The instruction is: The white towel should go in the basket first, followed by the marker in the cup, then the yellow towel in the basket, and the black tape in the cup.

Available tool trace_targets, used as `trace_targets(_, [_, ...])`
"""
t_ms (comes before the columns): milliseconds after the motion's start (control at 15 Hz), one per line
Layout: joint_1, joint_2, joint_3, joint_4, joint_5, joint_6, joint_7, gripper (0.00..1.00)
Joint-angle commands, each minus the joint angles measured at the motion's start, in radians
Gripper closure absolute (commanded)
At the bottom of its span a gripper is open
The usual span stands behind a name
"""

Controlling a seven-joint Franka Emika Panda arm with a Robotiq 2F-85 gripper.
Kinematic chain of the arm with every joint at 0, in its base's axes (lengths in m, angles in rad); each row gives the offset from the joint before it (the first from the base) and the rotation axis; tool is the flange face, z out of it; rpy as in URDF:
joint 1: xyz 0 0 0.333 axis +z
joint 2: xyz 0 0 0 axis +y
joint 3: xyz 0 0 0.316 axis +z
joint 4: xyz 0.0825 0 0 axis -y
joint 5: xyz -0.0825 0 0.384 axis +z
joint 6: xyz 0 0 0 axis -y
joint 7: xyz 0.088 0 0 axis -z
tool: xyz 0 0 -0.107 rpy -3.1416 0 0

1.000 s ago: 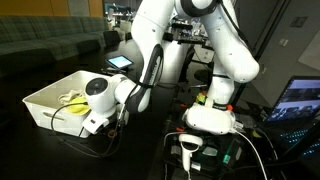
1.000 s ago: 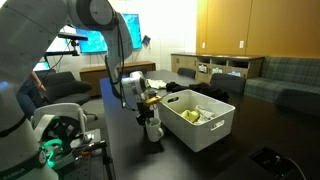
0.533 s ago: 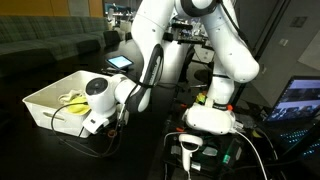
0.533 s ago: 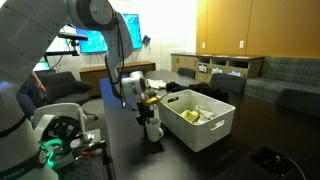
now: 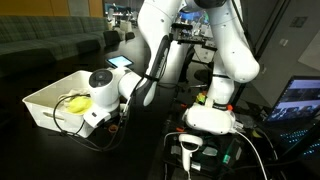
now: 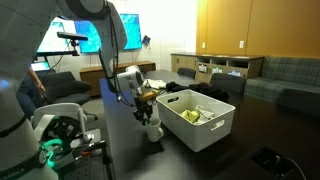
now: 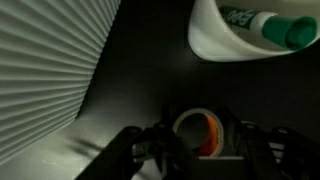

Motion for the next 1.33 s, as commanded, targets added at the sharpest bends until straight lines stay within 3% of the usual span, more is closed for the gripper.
trace_targets(0, [0.017, -0.100, 0.006, -0.057, -0.019, -0.042, 0.065, 0.75])
trace_targets(1267, [-0.032, -0.322, 0.003, -0.188, -0.018, -0.114, 0.213, 0.75])
